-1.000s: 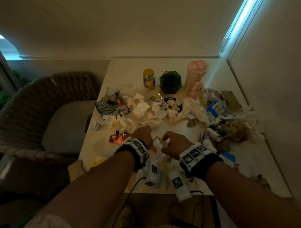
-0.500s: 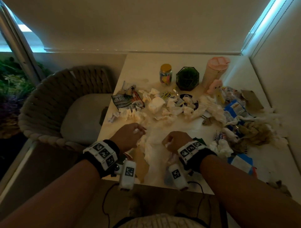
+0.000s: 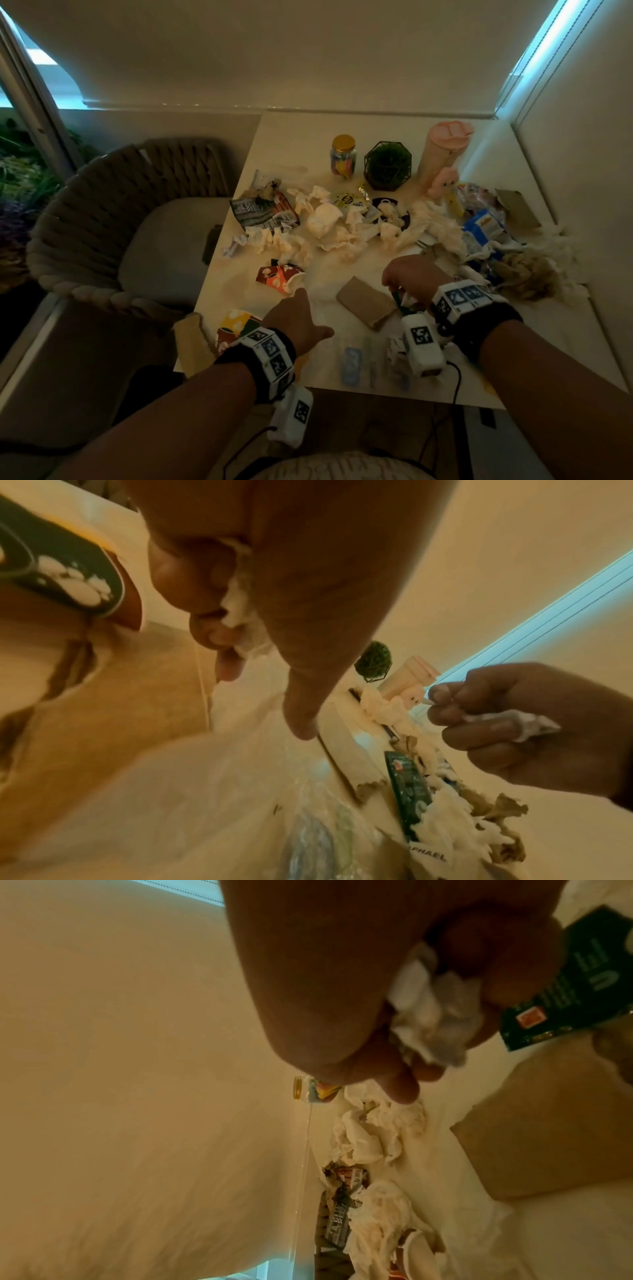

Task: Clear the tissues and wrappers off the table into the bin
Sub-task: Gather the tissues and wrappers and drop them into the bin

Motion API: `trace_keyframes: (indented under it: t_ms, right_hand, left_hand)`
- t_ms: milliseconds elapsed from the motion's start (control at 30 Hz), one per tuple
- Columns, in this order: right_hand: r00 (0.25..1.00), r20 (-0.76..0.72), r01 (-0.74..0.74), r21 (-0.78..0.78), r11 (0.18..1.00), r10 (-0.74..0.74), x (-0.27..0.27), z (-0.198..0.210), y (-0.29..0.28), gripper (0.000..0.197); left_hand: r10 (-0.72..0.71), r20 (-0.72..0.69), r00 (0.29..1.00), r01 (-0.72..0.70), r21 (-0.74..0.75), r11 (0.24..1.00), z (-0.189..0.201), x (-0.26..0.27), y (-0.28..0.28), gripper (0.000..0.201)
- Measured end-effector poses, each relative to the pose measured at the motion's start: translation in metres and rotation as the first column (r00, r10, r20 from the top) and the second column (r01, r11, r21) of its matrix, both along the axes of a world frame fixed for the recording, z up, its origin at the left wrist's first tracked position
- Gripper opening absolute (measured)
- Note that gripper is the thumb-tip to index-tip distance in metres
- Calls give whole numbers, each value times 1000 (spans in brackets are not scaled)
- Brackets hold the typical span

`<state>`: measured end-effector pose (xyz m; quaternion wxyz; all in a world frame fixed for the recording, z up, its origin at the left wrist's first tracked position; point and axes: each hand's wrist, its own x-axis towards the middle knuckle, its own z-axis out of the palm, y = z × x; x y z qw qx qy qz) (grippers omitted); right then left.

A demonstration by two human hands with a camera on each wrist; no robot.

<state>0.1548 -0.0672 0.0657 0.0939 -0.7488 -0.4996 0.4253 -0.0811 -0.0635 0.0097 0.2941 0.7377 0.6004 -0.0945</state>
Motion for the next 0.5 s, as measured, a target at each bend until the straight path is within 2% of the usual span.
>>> trace_keyframes:
  t_ms: [33, 100, 167, 200, 267, 500]
  right_hand:
    - [1000, 24, -19, -6, 1000, 19, 0, -2, -1, 15]
    - [995, 81, -64, 18, 998, 63, -1, -9, -4, 10]
    - [979, 151, -143, 34, 989, 136, -5, -19, -8, 10]
    - [968, 172, -187, 26, 982, 180, -8, -22, -11, 11]
    - [956, 171, -247, 35, 968, 238, -17, -25, -14, 14]
    - [982, 72, -181, 44, 983, 177, -33, -28, -11, 41]
  left_hand:
    - [-6, -19, 1000, 7, 10, 1000, -4, 3, 0, 81]
    - [-11, -23, 1000, 12, 48, 999, -9, 9, 1, 53]
    - [8, 23, 1000, -10, 92, 996, -7, 11, 2, 26]
    - [16, 60, 998, -22, 98, 995, -6, 11, 3, 22]
    - [38, 131, 991, -51, 92, 994, -2, 8, 8, 22]
    - [43, 296, 954, -63, 57, 996, 29, -14, 21, 29]
